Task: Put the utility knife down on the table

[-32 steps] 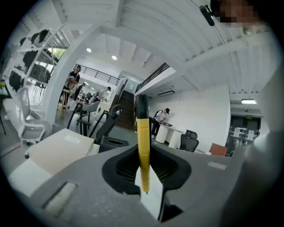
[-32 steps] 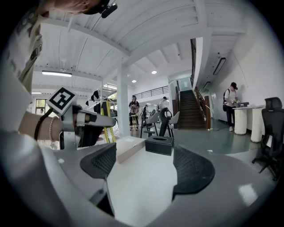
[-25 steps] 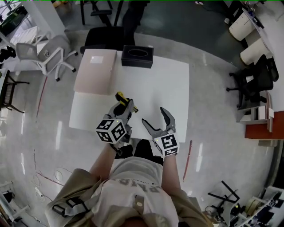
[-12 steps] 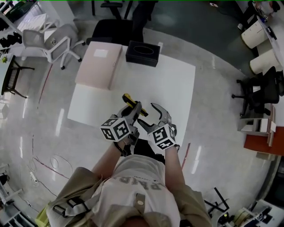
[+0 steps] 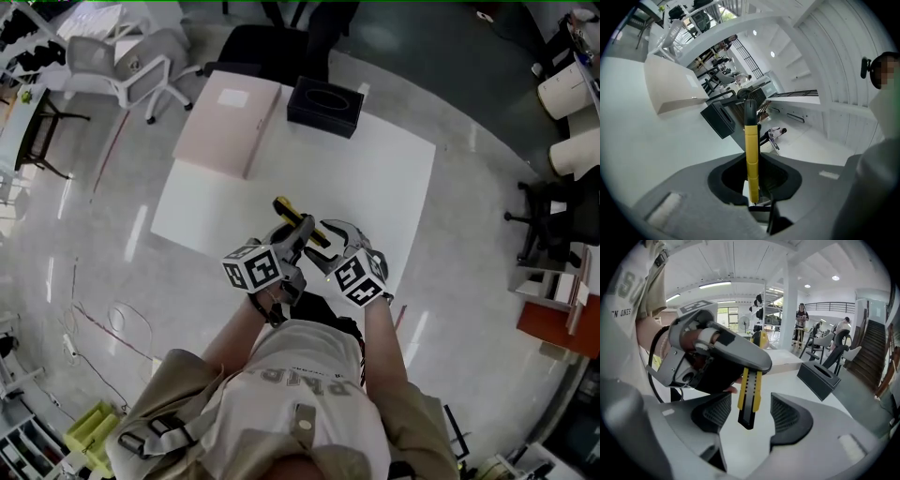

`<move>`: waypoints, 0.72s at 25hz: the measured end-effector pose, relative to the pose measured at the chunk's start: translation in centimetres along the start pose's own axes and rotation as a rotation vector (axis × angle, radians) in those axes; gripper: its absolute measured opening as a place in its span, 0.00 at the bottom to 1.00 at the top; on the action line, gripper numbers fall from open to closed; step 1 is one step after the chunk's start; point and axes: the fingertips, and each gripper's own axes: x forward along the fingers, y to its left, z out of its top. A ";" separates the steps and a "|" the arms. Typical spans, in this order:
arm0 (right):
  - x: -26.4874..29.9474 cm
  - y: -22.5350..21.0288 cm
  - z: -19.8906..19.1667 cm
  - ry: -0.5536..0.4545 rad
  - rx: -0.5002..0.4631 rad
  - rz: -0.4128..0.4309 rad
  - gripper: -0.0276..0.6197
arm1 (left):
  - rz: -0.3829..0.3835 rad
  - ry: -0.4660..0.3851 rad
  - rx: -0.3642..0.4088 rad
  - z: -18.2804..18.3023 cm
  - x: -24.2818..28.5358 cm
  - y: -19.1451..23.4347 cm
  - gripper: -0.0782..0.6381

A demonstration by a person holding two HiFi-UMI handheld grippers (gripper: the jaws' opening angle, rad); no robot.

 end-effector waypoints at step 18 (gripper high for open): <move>1.2 1.0 -1.4 0.061 0.001 0.153 0.27 | -0.014 0.006 -0.028 -1.3 -0.1 1.9 0.20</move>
